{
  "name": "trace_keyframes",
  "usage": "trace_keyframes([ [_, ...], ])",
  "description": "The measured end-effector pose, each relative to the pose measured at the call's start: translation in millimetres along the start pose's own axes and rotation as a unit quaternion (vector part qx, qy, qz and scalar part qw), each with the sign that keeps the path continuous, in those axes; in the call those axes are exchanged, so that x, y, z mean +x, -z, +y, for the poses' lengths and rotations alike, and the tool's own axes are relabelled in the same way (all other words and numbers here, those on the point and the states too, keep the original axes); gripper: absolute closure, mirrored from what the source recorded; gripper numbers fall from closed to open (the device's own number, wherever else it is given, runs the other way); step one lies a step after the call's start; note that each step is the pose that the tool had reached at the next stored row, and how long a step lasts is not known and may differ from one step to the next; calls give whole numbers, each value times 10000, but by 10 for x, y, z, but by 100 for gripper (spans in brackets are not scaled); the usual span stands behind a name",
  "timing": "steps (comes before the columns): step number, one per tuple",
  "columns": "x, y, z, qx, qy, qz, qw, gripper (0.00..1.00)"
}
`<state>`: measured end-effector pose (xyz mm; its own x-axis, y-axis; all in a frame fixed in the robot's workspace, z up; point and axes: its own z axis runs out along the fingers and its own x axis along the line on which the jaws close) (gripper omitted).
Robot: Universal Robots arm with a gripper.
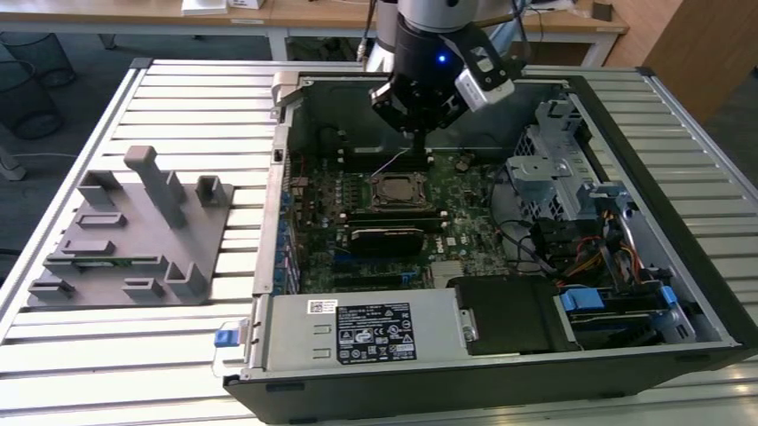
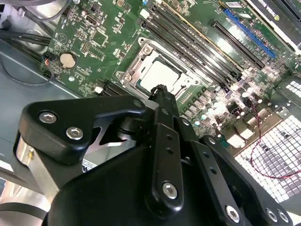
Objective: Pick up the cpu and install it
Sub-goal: 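Install the first cpu locking lever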
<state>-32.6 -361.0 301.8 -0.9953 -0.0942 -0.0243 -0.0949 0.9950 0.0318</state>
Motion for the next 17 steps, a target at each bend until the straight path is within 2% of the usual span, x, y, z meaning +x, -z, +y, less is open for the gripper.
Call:
trace_keyframes([
  [7, 61, -21, 25, 0, 0, 0, 10000, 89],
  [12, 94, -74, 101, 0, 0, 0, 10000, 89],
  [17, 95, -114, 205, 1, 0, 1, 10000, 89],
])
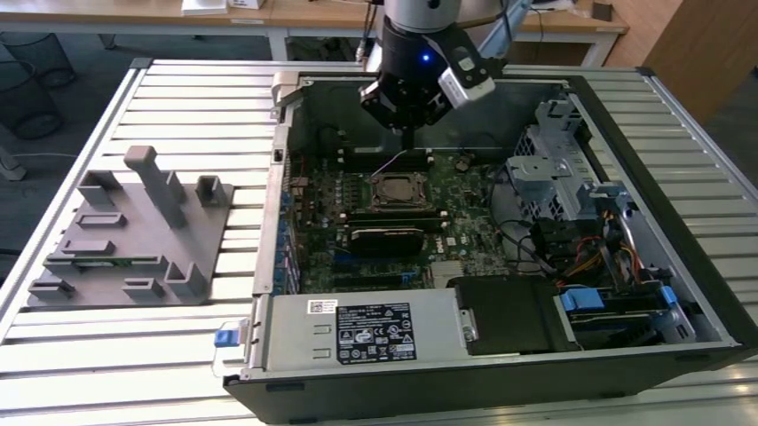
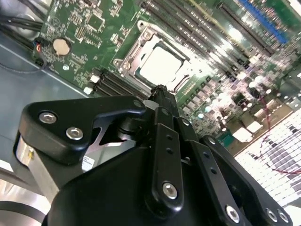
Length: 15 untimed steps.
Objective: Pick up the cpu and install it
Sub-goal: 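Install the first cpu locking lever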
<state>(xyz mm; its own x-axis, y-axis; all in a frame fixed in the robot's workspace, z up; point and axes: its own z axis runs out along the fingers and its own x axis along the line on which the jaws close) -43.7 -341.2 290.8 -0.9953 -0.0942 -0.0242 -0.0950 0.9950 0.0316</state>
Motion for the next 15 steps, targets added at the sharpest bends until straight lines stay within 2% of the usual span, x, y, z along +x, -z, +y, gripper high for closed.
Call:
trace_keyframes([
  [7, 25, -113, 47, 0, 0, -1, 10000, 89],
  [12, 102, -175, 89, 2, 0, -1, 10000, 89],
  [15, 115, -202, 143, 1, 0, -1, 10000, 89],
])
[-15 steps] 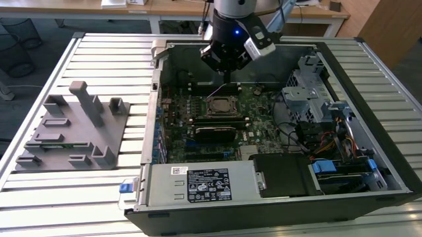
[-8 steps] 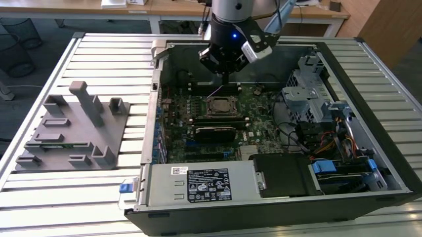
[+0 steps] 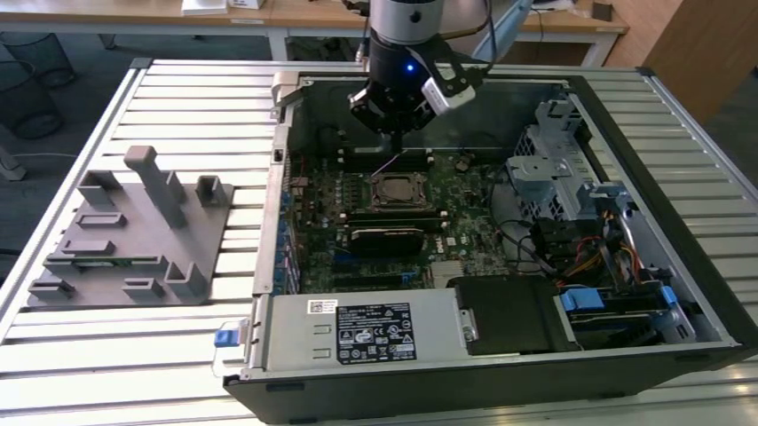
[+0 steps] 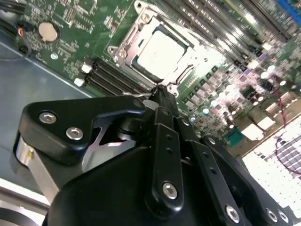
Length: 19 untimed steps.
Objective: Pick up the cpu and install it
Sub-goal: 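Install the first cpu locking lever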
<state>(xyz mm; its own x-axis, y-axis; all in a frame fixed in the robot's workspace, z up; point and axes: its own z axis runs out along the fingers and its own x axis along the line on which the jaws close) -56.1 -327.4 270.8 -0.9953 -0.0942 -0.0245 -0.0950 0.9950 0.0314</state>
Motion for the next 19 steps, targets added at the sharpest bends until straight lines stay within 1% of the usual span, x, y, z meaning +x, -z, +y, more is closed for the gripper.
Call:
trace_keyframes([
  [5, -2, -78, 104, 0, 0, 0, 10000, 89],
  [8, -4, -130, 147, -1, 0, -1, 10000, 89],
  [11, -5, -170, 163, 0, 2, 0, 10000, 89],
  [15, -5, -193, 163, 6, 5, -1, 10000, 89],
  [19, -6, -227, 188, 7, 13, -1, 10000, 89],
])
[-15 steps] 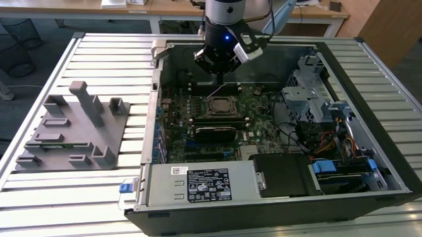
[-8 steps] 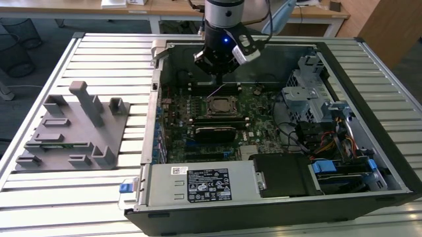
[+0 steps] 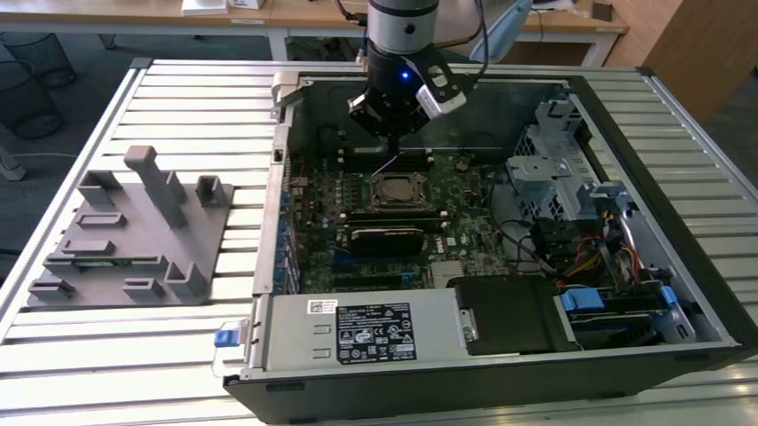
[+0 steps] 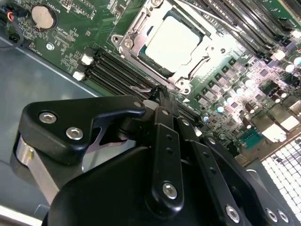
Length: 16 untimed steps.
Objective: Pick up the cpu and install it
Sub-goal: 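Install the first cpu locking lever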
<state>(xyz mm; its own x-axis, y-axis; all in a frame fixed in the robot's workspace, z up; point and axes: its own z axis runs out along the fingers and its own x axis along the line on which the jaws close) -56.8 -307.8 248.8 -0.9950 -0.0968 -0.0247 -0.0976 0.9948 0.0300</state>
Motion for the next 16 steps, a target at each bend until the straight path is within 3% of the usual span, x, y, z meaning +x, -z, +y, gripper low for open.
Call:
trace_keyframes([
  [11, -26, -83, 52, 1, -6, 0, 10000, 89],
  [16, -28, -135, 79, 5, -156, -4, 9999, 89],
])
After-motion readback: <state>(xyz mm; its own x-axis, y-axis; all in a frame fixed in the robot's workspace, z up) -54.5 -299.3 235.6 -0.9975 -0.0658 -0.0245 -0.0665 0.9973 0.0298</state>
